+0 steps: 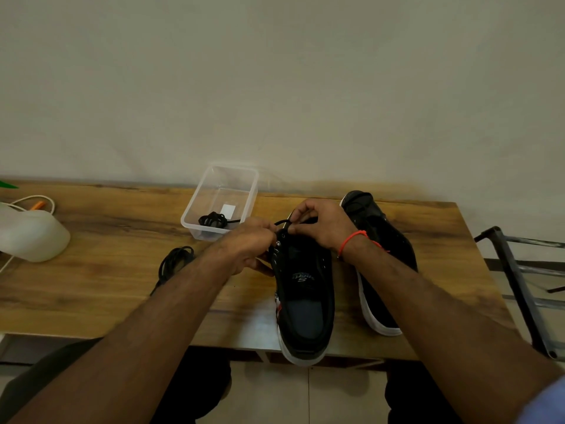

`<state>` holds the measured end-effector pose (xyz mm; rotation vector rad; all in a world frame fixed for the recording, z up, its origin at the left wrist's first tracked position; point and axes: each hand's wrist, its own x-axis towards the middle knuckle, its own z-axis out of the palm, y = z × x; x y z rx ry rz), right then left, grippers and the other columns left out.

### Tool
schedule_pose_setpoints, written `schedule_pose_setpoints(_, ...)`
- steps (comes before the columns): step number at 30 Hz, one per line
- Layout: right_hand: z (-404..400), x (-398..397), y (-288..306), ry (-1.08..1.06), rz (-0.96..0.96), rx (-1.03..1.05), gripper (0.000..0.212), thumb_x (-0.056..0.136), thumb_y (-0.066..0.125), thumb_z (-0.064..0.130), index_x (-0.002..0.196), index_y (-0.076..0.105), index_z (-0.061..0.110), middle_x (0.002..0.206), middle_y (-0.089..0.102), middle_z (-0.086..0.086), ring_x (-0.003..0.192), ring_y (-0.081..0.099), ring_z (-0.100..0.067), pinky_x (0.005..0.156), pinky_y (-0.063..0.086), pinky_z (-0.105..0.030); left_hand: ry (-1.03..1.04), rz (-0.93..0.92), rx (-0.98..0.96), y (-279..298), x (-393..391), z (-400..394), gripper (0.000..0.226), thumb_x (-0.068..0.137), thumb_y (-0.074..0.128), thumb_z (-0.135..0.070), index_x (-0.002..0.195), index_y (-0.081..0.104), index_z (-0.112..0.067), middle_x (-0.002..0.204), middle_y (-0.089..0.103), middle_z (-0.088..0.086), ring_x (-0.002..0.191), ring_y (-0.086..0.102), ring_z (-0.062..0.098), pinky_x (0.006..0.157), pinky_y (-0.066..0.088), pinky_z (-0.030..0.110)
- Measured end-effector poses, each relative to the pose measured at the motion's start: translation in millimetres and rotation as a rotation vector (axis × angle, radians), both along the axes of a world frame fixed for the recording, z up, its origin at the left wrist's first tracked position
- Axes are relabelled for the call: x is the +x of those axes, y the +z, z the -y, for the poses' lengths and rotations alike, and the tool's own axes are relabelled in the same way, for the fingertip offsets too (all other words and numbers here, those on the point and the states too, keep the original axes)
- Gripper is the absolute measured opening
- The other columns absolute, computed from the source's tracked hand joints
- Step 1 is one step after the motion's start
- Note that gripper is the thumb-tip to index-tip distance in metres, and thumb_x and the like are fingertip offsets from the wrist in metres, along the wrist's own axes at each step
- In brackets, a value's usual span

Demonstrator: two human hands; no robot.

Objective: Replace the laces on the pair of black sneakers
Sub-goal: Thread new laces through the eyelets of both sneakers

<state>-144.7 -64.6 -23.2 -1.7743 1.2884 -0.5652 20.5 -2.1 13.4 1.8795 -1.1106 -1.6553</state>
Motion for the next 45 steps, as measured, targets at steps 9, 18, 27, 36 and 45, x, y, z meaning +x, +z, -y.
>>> schedule_pose_setpoints(9,-0.9,0.8,4.2,0.065,-0.07,-0.025,0.022,0.078,0.084,0.012,0.086,0.065,0.019,0.085,0.07,0.007,0.079,0.065,0.0,0.062,0.047,-0.005,0.0,0.019,-0.001,0.1,-0.5,-0.4,0.029,0.102,0.043,0.0,0.116,0.065,-0.011,0.104,0.073,0.017,0.09,0.073,0.028,0.08,0.063,0.049)
schedule_pose_setpoints(18,-1.7,4.4,-6.5,0.009,-0.081,-0.056,0.023,0.077,0.085,0.02,0.089,0.065,0.02,0.089,0.071,-0.001,0.086,0.067,-0.011,0.072,0.054,-0.02,0.028,0.022,-0.051,-4.4,-1.0,0.3,0.023,0.107,0.048,-0.022,0.111,0.068,-0.011,0.107,0.072,0.01,0.075,0.074,0.024,0.077,0.063,0.051)
schedule_pose_setpoints(27,-0.4,0.4,-5.4,0.107,-0.07,-0.023,0.015,0.086,0.077,0.016,0.097,0.069,0.02,0.091,0.071,0.002,0.092,0.068,-0.013,0.085,0.057,-0.032,0.081,0.005,-0.071,-14.2,-0.6,-1.5,0.012,0.101,0.061,-0.025,0.104,0.067,-0.014,0.105,0.072,0.007,0.076,0.074,0.021,0.069,0.064,0.048)
schedule_pose_setpoints(36,-0.6,1.0,0.2,0.235,-0.209,-0.054,0.011,0.096,0.066,0.023,0.107,0.066,0.024,0.101,0.064,0.004,0.101,0.062,-0.016,0.089,0.054,-0.032,0.281,0.067,-0.132,6.4,5.1,2.4,0.019,0.11,0.04,-0.023,0.118,0.056,-0.015,0.112,0.068,0.004,0.094,0.069,0.024,0.077,0.061,0.054)
schedule_pose_setpoints(45,-1.9,1.0,3.4,0.305,-0.243,-0.039,0.018,0.1,0.059,0.024,0.118,0.062,0.021,0.113,0.067,-0.001,0.105,0.062,-0.016,0.091,0.055,-0.034,0.795,-0.505,-0.499,13.9,30.2,22.1,0.023,0.109,0.038,-0.02,0.091,0.053,-0.021,0.064,0.043,-0.008,0.047,0.034,0.006,0.044,0.03,0.021)
